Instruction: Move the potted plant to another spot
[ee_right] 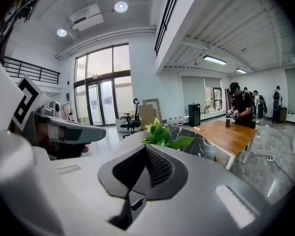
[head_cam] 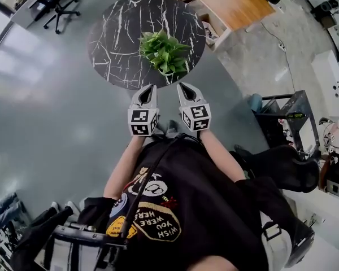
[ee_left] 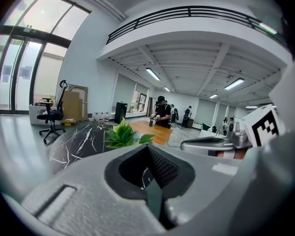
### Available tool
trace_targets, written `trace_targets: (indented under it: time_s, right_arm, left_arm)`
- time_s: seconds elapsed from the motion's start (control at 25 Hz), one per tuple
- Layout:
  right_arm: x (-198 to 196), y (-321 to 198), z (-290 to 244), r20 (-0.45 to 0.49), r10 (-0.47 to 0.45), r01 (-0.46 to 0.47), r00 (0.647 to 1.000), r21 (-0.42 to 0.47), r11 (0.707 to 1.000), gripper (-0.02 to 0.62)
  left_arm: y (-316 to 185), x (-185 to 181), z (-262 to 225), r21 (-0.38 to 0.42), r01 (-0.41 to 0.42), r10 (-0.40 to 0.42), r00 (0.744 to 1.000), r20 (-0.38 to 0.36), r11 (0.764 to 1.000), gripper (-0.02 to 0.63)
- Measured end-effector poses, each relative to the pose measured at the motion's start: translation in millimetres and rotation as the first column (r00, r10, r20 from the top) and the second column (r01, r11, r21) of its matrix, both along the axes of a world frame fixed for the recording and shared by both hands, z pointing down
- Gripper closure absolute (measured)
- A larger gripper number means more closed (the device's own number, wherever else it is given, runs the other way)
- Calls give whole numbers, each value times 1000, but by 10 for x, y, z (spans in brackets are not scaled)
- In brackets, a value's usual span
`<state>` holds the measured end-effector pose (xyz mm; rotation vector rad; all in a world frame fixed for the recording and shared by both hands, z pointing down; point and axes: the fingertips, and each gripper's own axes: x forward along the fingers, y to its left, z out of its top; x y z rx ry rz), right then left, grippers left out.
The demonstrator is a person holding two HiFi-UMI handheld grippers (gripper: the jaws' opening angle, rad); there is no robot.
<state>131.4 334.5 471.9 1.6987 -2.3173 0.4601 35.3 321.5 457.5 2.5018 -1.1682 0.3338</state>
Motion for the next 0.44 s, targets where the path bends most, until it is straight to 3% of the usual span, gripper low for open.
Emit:
trace_targets:
  time_s: [0.44]
  right_arm:
    - [-25, 141, -43, 3, -16, 16, 1000, 14, 1000, 594]
  left_arm:
    - [117, 30, -41, 38, 12, -12, 1000, 0, 999, 603]
